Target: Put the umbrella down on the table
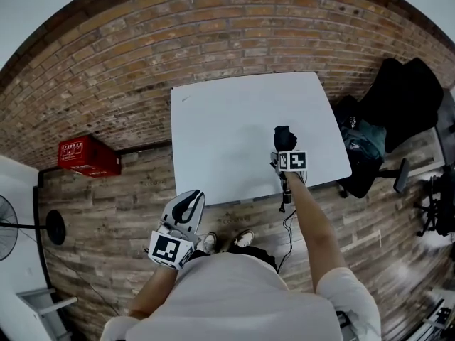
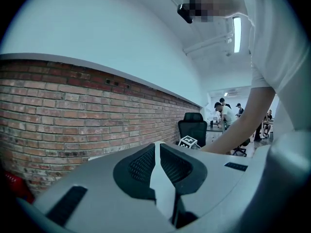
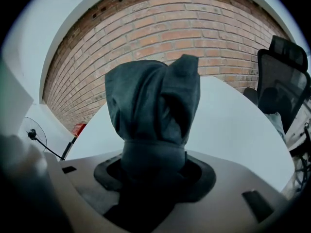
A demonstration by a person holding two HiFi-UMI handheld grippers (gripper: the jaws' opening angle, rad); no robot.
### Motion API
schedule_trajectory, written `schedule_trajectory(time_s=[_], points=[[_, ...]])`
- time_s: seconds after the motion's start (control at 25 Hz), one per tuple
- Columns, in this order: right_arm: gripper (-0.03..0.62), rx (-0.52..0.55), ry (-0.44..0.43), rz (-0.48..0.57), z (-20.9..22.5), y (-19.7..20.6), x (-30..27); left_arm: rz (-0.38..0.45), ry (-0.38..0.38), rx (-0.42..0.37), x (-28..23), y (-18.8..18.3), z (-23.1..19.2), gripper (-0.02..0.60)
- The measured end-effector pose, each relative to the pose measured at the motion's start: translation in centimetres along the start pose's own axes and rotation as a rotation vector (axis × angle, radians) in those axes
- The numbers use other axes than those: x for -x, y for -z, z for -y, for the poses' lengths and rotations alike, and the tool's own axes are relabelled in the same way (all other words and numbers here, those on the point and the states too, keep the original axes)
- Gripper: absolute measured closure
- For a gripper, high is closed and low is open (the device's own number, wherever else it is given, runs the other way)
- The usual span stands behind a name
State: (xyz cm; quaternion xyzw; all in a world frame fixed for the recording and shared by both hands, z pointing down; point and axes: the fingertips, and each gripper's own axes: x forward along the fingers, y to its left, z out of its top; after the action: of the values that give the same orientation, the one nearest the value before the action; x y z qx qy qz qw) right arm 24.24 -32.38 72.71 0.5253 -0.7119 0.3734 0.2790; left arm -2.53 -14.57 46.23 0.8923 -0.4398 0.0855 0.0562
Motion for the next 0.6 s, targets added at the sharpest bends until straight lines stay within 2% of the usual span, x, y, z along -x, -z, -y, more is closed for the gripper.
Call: schedule_trajectory(time_s=[0.24, 0.6], points=[[0.352, 0.049, 0.071, -0.046, 1.1, 0.0, -1.9, -0.019, -0.029, 0.007, 0.3, 0.3, 0.2, 0.532], [0.349, 0.027, 0.076, -0.076, 1.4, 0.2, -3.6, -0.036, -0.078, 0.018, 1.2, 0.9, 0.0, 0.532]])
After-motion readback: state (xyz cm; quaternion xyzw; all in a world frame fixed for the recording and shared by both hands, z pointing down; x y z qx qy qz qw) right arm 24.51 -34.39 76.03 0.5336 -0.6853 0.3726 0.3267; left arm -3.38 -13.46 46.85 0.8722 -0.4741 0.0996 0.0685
